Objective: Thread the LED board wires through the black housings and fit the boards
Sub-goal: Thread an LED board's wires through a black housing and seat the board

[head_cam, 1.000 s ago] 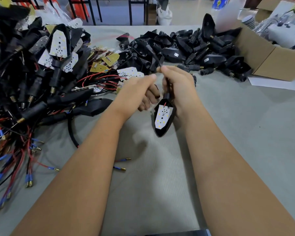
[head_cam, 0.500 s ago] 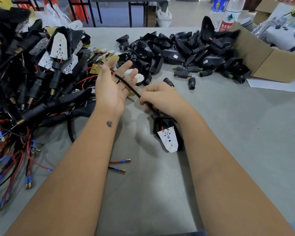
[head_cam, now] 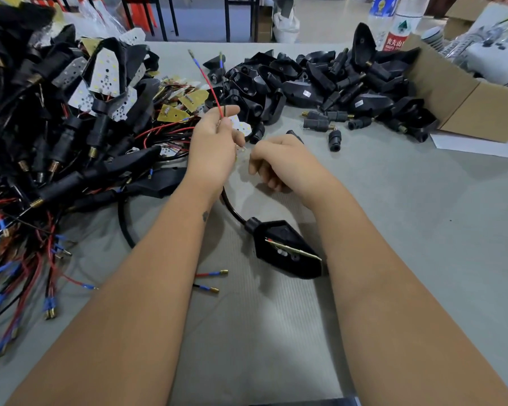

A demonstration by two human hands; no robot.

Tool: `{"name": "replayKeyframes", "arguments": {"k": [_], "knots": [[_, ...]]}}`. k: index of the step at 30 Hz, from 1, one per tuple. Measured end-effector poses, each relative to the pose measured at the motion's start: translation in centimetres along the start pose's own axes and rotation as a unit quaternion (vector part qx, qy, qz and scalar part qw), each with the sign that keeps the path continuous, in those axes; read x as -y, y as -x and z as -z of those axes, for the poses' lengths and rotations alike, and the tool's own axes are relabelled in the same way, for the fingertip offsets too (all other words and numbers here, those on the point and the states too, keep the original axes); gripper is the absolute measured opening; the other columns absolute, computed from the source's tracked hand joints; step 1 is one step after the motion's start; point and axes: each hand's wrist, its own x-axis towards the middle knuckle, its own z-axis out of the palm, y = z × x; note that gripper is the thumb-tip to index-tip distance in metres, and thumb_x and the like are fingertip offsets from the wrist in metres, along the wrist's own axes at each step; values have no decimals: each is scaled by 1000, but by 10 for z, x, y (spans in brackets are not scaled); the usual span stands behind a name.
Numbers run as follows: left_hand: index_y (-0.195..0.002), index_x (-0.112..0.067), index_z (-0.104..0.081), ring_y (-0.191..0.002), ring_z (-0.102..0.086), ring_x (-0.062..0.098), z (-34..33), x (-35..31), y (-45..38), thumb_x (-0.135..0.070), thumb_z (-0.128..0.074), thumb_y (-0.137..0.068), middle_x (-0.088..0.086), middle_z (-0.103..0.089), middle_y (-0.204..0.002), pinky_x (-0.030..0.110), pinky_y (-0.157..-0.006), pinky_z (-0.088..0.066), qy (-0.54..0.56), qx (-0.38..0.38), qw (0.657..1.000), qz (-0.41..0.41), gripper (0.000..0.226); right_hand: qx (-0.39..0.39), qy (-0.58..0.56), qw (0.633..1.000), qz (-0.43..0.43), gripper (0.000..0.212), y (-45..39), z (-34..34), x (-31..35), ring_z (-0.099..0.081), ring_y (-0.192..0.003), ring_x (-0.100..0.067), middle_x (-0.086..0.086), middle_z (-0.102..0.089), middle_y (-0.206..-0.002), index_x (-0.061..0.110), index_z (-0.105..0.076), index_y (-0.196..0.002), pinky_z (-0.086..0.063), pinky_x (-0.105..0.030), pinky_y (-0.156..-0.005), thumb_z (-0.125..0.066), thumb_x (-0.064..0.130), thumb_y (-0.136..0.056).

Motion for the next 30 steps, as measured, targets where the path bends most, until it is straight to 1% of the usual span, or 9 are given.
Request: {"name": "replayKeyframes", "arguments": {"k": [3, 6, 10, 12, 15, 18, 23, 27, 30], "knots": [[-94, -37, -47, -49, -42, 6, -5, 3, 6, -20, -36, -102, -10, -51, -52, 24, -53, -36, -62, 20, 997, -31, 22, -74, -4, 997, 16, 24, -4, -2, -4, -40, -43, -11, 3, -46, -48, 12, -58, -59, -32, -23, -46, -52, 18, -81], [-85, -32, -48, -48, -45, 2, -10, 2, 10, -21, -40, -102, -9, -52, -60, 19, -50, -38, -101, 34, 993, -53, 22, -179, 92, 978, 53, 24, -8, -5, -7, -45, -57, -18, -3, -54, -59, 6, -57, -66, -36, -32, -55, -51, 23, -82], [-83, -22, -57, -57, -56, 3, -18, 1, 11, -11, -41, -103, -2, -61, -77, 23, -54, -51, -66, 72, 995, -1, 28, -288, 191, 935, 75, 18, -12, -2, -11, -54, -78, -16, 6, -59, -82, 19, -56, -74, -36, -30, -57, -54, 31, -87], [-86, -16, -58, -53, -51, 6, -21, 0, 11, -6, -38, -103, 2, -60, -76, 22, -50, -46, -23, 82, 996, 29, 29, -280, 191, 938, 79, 9, -15, 1, -15, -51, -100, -19, 2, -54, -102, 24, -60, -88, -40, -31, -71, -51, 26, -90], [-89, -16, -58, -42, -36, 3, -18, -2, 10, -2, -33, -101, -1, -55, -67, 16, -40, -30, 26, 60, 996, 60, 31, -219, 258, 940, 49, 31, -18, 3, -21, -40, -118, -27, -4, -56, -120, 19, -62, -118, -34, -34, -91, -46, 24, -92], [-93, -19, -57, -38, -29, 4, -14, -3, 7, 0, -34, -95, -6, -51, -57, 16, -37, -23, 36, 37, 996, 76, 30, -190, 348, 917, 51, 30, -19, 1, -24, -40, -112, -30, -7, -57, -116, 18, -63, -116, -32, -34, -87, -52, 28, -90], [-85, -21, -56, -41, -27, 6, -12, -5, 10, -20, -44, -102, -7, -42, -53, 17, -38, -22, 47, 49, 996, 51, 20, -196, 368, 907, 64, 24, -19, 0, -25, -43, -110, -29, -7, -58, -114, 16, -60, -112, -34, -34, -83, -55, 21, -90], [-81, -17, -56, -42, -30, 5, -12, -1, 8, -15, -44, -102, -4, -47, -61, 16, -40, -26, 47, 42, 997, 43, 24, -198, 283, 936, 69, 26, -20, -1, -25, -49, -112, -27, -8, -59, -116, 13, -59, -115, -41, -33, -88, -55, 10, -90], [-82, -19, -58, -42, -29, 4, -12, 1, 8, -17, -46, -102, -7, -43, -58, 16, -39, -25, 19, 32, 999, 39, 24, -216, 98, 970, 53, 32, -23, 2, -21, -53, -104, -20, -8, -58, -119, 11, -55, -127, -43, -33, -94, -52, 8, -95]]}}
